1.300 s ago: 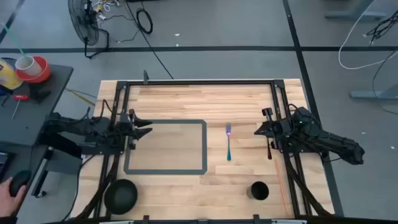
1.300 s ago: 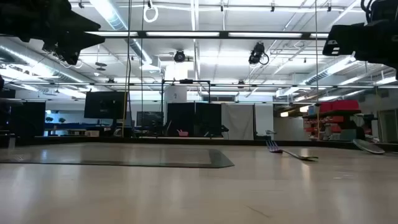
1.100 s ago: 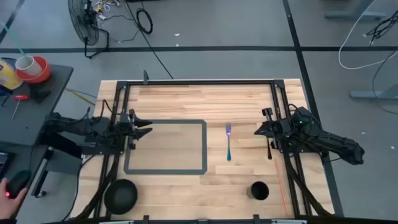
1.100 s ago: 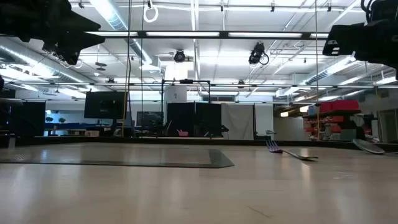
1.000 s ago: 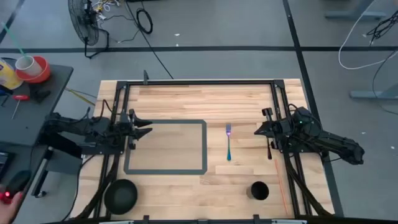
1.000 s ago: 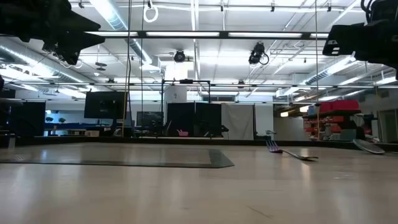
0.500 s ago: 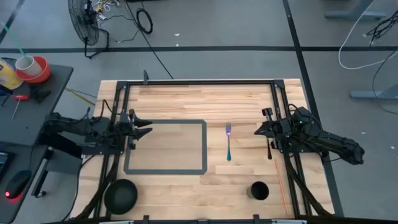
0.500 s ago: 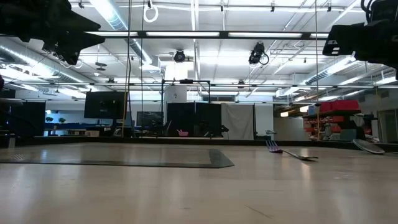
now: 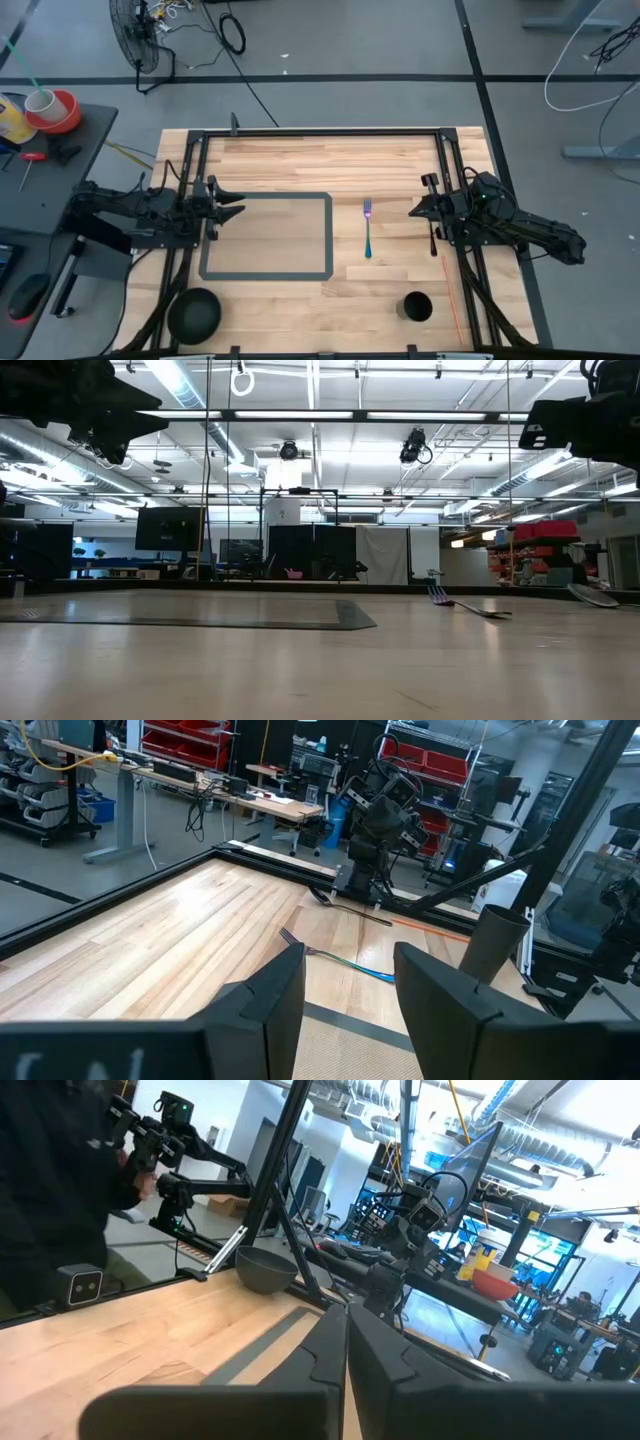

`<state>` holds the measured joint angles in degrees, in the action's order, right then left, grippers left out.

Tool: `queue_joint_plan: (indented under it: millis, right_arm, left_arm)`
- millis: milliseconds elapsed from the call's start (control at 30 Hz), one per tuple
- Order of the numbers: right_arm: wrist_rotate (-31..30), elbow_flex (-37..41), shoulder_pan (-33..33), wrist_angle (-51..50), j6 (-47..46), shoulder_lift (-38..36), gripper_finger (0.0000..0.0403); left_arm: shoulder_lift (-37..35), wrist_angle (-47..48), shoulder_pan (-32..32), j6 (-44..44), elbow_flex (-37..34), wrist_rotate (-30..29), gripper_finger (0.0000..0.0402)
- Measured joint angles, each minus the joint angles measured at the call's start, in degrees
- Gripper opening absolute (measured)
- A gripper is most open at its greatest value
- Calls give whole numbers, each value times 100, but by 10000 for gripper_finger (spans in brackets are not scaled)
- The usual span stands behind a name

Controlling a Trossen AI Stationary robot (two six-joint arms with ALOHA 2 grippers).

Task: Pick & Place Utensil

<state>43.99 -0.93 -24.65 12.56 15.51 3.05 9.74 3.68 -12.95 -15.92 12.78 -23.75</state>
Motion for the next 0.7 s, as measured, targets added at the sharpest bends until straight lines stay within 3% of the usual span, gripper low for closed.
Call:
queue_joint_plan:
  millis: [333, 467, 567, 700]
  right_arm:
    - [0, 0, -1, 0, 0, -1, 16]
    - [0, 0, 1, 0, 0, 0, 16]
    - [0, 0, 0, 0, 0, -1, 16]
    - [0, 0, 1, 0, 0, -1, 16]
  left_arm:
    - [-2, -50, 0, -477, 0, -297, 161]
    - [58, 105, 0, -619, 2, 168, 161]
    - [165, -178, -3, -714, 2, 993, 161]
    - [546, -614, -79, -1509, 2, 1352, 161]
